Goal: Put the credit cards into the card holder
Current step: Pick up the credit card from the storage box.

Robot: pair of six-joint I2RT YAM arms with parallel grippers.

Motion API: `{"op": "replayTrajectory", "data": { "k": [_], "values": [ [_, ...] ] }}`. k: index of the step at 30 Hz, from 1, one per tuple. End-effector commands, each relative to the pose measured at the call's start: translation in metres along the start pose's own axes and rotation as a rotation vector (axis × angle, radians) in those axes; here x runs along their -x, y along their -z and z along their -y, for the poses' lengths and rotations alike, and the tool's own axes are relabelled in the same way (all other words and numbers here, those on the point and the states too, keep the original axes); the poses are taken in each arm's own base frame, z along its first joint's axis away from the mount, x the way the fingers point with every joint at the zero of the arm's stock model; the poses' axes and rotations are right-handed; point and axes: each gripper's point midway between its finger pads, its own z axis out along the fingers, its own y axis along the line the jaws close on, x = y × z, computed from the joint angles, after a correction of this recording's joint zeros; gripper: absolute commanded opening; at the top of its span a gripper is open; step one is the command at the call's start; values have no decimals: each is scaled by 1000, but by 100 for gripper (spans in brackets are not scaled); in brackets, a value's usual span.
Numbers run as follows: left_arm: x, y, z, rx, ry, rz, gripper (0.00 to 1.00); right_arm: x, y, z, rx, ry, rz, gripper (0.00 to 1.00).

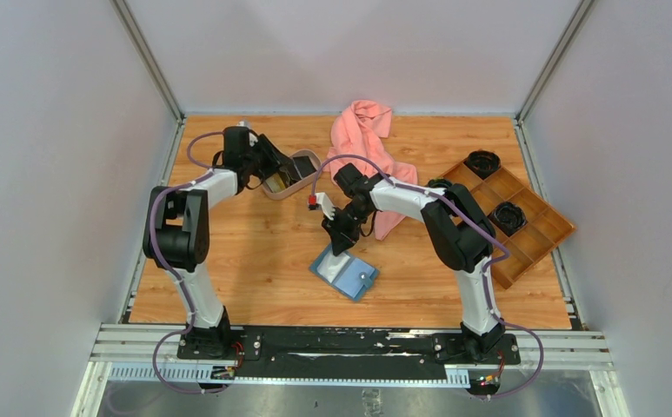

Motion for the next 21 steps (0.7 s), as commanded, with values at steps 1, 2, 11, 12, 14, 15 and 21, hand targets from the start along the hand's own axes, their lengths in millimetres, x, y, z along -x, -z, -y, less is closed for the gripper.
{"op": "replayTrajectory", "data": {
  "k": [1,2,11,12,14,15,21],
  "values": [
    [5,5,-6,15,2,24,46,-28,-19,-5,37,-39,-89,19],
    [5,5,-7,16,7,24,44,-28,-19,-5,38,-39,-90,19],
    [13,17,-5,15,-3,53,36,-28,-19,-5,39,-40,-89,19],
    [14,19,-4,16,-4,60,36,-28,-19,-5,40,-41,-88,19],
    [15,21,-4,15,-6,62,34,-28,-19,-5,40,-42,-88,19],
    [15,21,-3,12,-5,61,33,-27,-19,-5,41,-40,-88,19],
    [15,26,-4,11,-7,66,28,-27,-18,-5,39,-38,-88,19]
  ]
}}
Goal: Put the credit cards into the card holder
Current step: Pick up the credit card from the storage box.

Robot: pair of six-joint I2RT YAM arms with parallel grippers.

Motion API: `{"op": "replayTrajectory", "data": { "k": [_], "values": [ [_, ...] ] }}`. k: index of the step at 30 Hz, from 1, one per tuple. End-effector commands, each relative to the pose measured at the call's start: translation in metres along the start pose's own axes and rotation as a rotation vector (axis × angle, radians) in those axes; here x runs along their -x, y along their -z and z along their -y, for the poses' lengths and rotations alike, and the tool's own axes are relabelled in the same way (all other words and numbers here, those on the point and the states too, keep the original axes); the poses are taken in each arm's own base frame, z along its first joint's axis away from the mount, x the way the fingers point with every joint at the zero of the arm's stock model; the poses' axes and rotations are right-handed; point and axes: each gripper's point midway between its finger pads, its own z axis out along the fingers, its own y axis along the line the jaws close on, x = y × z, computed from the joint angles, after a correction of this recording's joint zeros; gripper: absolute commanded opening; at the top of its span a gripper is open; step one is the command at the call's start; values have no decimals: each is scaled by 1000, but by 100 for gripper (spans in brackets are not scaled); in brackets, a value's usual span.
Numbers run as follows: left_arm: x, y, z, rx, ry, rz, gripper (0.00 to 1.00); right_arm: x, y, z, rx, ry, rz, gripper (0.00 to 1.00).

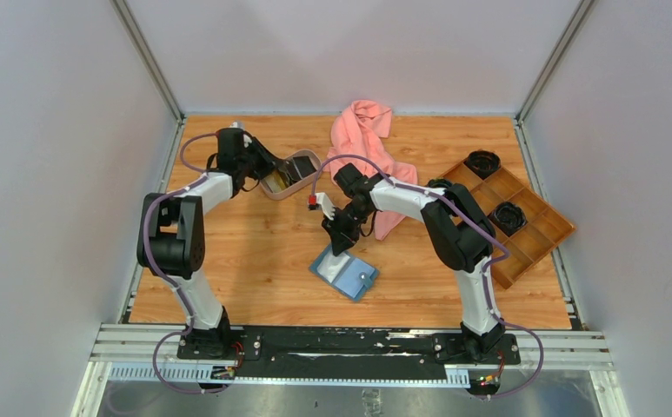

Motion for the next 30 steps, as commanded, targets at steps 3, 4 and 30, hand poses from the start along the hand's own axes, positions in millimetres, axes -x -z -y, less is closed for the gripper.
{"op": "replayTrajectory", "data": {
  "k": [3,4,30],
  "values": [
    [10,12,-2,-1,-12,33,25,-28,-19,-5,38,-40,-90,19],
    [9,12,-3,-1,-11,30,24,-28,-19,-5,37,-39,-90,19],
    [-19,0,-15,-30,-14,-85,39,-26,-18,-6,41,-38,-85,19]
  ]
}}
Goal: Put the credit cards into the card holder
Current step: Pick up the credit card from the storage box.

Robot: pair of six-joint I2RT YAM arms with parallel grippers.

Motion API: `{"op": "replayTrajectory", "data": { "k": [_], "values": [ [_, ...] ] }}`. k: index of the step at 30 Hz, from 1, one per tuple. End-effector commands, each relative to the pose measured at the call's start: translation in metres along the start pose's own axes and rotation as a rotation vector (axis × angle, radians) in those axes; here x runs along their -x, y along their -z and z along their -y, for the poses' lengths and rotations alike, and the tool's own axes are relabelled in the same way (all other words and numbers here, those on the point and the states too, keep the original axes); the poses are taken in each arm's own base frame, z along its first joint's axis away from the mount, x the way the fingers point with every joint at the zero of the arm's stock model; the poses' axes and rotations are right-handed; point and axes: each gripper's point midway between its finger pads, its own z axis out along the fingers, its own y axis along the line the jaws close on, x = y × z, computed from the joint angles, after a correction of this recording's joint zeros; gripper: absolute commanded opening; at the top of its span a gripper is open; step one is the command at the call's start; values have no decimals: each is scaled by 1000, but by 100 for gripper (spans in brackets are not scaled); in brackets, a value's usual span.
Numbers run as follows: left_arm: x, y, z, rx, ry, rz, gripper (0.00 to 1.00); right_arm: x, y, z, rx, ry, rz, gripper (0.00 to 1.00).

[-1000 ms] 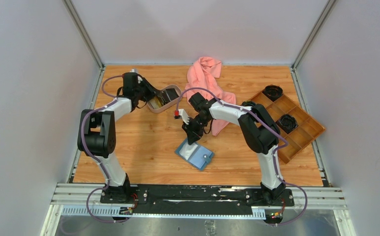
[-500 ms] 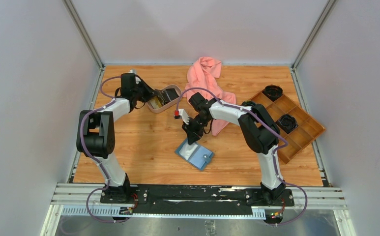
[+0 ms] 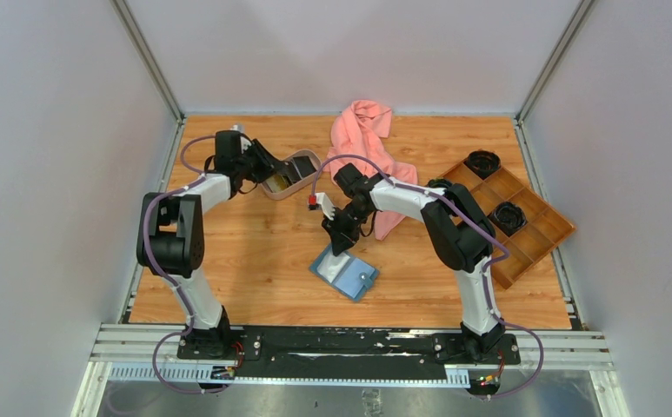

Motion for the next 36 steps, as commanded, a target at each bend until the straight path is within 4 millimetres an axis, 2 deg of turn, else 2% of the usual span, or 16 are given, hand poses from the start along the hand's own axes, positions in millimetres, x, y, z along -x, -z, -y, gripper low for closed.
{"op": "replayTrajectory", "data": {
  "k": [1,8,15,22,36],
  "values": [
    [-14,-6,-14,8,-10,-46,40,-26,-18,-6,40,-40,-85,19],
    [-25,-4,-20,10,-27,-73,43,-26,-18,-5,42,-41,-86,19],
    [-38,-1,-30,28,-33,-97,41,-28,-19,-5,45,-46,-88,19],
    [-33,8,-26,32,-62,-81,34,-27,-19,-6,47,-47,-88,19],
    [-34,13,-23,29,-58,-84,13,-26,-18,-6,43,-44,-86,19]
  ]
}}
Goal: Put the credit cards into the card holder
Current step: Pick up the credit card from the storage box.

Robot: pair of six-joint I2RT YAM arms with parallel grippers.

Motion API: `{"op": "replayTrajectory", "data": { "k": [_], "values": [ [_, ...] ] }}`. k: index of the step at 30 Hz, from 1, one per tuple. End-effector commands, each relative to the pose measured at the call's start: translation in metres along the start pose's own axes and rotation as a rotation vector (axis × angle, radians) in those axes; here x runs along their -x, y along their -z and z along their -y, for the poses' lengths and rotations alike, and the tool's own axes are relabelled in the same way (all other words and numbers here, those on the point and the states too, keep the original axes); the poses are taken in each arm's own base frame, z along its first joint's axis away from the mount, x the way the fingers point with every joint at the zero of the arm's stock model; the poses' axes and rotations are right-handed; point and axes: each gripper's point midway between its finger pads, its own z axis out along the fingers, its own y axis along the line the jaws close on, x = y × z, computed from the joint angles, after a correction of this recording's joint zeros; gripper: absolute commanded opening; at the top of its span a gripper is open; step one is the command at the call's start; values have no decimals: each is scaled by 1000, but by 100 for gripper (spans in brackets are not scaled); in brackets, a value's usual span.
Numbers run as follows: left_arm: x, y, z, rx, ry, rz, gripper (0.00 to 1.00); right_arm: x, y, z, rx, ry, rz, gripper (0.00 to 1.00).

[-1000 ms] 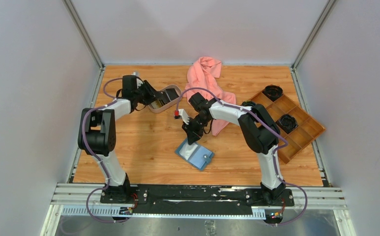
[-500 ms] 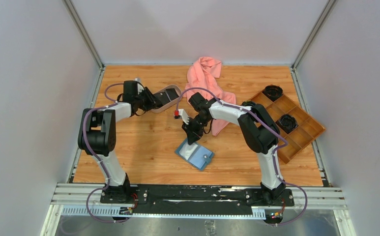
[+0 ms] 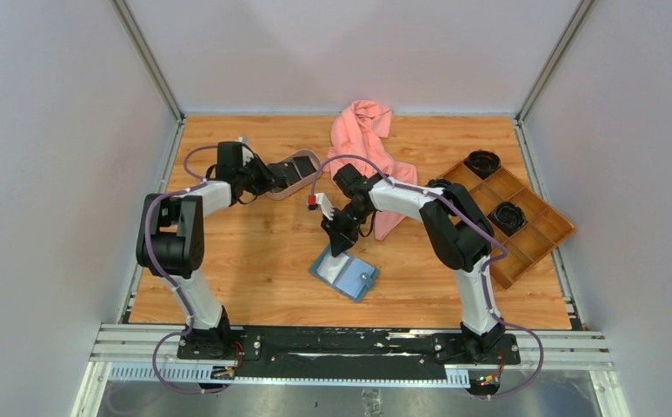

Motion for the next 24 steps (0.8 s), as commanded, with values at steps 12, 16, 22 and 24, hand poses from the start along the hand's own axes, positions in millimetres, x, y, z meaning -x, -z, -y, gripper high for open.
{"op": "replayTrajectory", "data": {
  "k": [12,16,22,24],
  "values": [
    [-3,31,5,11,-25,12,11,-31,-17,0,12,-46,-107,19],
    [-9,39,4,10,-32,8,10,-31,-16,0,9,-44,-108,19],
    [-20,78,6,35,-114,14,7,-31,-16,-1,13,-45,-109,19],
    [-26,92,5,41,-150,20,7,-31,-17,-2,15,-46,-109,19]
  ]
}}
